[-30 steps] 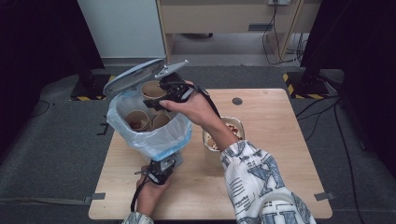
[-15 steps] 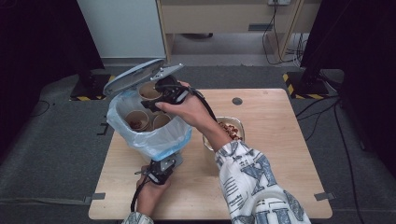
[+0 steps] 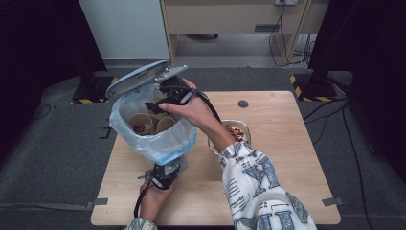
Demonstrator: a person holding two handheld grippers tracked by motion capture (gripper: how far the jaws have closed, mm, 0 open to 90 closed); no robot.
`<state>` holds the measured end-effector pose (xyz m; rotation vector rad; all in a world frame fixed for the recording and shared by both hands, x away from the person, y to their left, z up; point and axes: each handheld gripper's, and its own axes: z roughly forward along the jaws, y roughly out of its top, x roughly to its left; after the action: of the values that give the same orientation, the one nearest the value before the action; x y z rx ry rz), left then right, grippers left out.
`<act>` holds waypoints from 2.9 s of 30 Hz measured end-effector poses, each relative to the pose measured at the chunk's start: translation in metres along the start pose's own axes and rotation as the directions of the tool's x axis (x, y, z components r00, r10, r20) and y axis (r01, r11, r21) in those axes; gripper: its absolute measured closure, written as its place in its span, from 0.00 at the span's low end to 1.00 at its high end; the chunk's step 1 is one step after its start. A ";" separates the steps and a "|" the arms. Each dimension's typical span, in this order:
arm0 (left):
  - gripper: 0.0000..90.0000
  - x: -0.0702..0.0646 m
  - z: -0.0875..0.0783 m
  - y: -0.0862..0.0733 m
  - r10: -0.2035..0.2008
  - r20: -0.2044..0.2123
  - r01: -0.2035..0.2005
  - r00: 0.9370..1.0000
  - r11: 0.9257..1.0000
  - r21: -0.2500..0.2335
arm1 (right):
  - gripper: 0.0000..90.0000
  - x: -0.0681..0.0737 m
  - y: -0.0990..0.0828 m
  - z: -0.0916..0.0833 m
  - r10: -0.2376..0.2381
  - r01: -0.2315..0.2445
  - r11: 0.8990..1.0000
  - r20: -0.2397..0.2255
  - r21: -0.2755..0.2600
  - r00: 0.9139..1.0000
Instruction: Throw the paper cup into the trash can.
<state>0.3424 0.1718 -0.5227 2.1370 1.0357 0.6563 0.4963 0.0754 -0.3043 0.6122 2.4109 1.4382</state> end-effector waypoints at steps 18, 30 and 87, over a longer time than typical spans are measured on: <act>0.99 0.000 0.000 0.000 0.000 0.000 0.000 1.000 1.000 0.000 | 0.09 -0.005 -0.010 -0.016 0.026 -0.026 1.000 -0.019 -0.016 0.999; 0.99 0.000 0.000 0.000 -0.002 0.002 0.002 1.000 1.000 -0.001 | 0.08 -0.013 -0.014 -0.029 0.051 -0.051 0.999 -0.017 -0.013 0.999; 0.99 0.000 0.000 0.000 0.002 0.001 -0.002 1.000 1.000 0.000 | 0.07 -0.061 -0.072 -0.126 0.121 -0.118 0.992 0.089 -0.042 0.989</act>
<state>0.3425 0.1718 -0.5227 2.1381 1.0327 0.6560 0.4800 -0.0808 -0.3072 0.8082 2.3075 1.4627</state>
